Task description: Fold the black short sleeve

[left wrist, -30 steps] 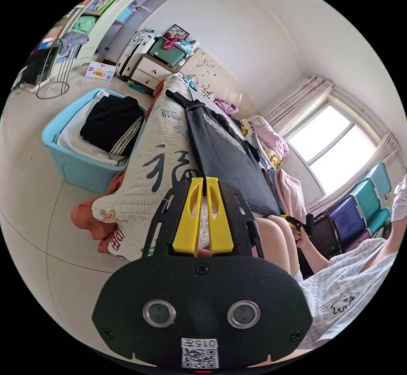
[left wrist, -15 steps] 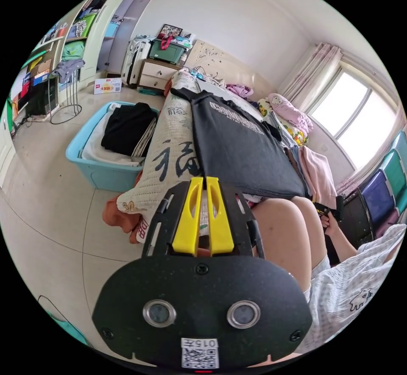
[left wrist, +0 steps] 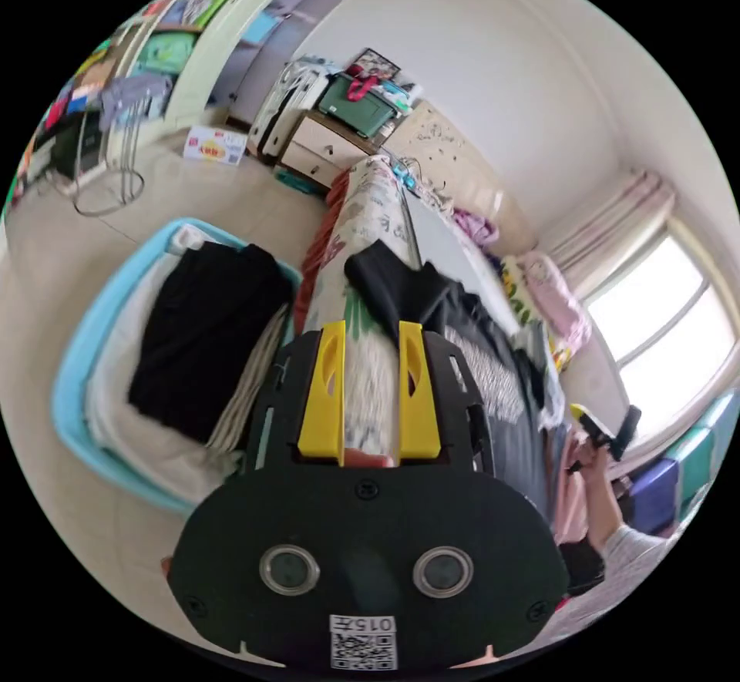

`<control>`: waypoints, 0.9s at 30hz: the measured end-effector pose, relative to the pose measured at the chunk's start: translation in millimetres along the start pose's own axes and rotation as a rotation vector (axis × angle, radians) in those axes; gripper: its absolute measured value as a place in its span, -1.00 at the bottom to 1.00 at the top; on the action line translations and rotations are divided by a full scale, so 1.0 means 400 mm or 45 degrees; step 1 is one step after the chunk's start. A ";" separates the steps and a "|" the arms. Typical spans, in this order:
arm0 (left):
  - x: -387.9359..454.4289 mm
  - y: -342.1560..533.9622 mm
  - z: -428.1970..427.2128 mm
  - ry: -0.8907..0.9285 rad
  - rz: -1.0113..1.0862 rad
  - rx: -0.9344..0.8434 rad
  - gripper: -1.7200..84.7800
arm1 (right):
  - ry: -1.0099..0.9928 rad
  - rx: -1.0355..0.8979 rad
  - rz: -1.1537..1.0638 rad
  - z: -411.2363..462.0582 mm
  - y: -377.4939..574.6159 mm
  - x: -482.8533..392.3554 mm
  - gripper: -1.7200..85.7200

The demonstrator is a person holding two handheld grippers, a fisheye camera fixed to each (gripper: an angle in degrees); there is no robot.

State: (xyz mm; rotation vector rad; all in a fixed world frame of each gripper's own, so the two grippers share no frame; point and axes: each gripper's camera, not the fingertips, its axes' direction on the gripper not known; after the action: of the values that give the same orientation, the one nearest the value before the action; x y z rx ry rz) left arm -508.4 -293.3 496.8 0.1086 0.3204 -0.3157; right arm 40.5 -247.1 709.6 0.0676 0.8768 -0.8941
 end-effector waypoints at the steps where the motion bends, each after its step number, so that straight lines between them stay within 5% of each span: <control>1: -0.020 -0.062 0.080 0.008 -0.021 -0.059 -0.68 | 0.013 -0.007 -0.042 0.120 -0.118 0.001 -0.95; 9: -0.079 -0.201 0.272 0.032 -0.024 -0.182 -0.69 | -0.191 -0.224 0.056 0.574 -0.433 -0.063 -0.79; 13: -0.083 -0.224 0.296 0.091 -0.057 -0.214 -0.90 | 0.011 -0.360 0.060 0.709 -0.587 -0.072 -0.78; 21: -0.102 -0.224 0.312 0.161 -0.244 -0.209 -0.83 | 0.049 -0.770 -0.018 1.012 -0.799 -0.045 -0.73; 27: -0.082 -0.262 0.316 0.199 -0.337 -0.169 -0.95 | 0.105 -0.802 -0.325 1.048 -0.889 -0.119 -0.97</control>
State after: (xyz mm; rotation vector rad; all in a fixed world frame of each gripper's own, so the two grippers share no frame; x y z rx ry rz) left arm -534.8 -402.6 621.2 -0.0407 0.5112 -0.5488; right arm 42.9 -611.9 1123.7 -0.5668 1.2283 -0.8177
